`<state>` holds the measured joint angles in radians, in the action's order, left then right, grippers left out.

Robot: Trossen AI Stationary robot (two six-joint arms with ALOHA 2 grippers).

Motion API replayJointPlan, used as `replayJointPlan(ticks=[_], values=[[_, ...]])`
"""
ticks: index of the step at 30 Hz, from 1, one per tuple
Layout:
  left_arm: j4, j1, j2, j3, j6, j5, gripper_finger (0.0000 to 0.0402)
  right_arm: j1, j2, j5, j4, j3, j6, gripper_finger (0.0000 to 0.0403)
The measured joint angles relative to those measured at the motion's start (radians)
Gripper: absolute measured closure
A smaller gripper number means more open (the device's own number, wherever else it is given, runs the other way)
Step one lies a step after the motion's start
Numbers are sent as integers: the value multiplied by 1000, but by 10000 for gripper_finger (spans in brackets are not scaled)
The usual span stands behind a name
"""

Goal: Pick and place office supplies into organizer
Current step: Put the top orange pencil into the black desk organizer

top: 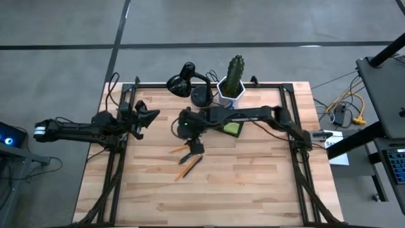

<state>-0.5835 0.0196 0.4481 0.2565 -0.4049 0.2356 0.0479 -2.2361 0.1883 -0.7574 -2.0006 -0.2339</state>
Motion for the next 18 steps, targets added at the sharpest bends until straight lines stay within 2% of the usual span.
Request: replayJointPlan(ticks=[8,18], values=[[2,0,0,0,0,-2,402,0,-177,8,-205,-213,-85,257],[2,0,0,-1,-1,-2,402,-5,-251,7,-241,-263,-113,261]])
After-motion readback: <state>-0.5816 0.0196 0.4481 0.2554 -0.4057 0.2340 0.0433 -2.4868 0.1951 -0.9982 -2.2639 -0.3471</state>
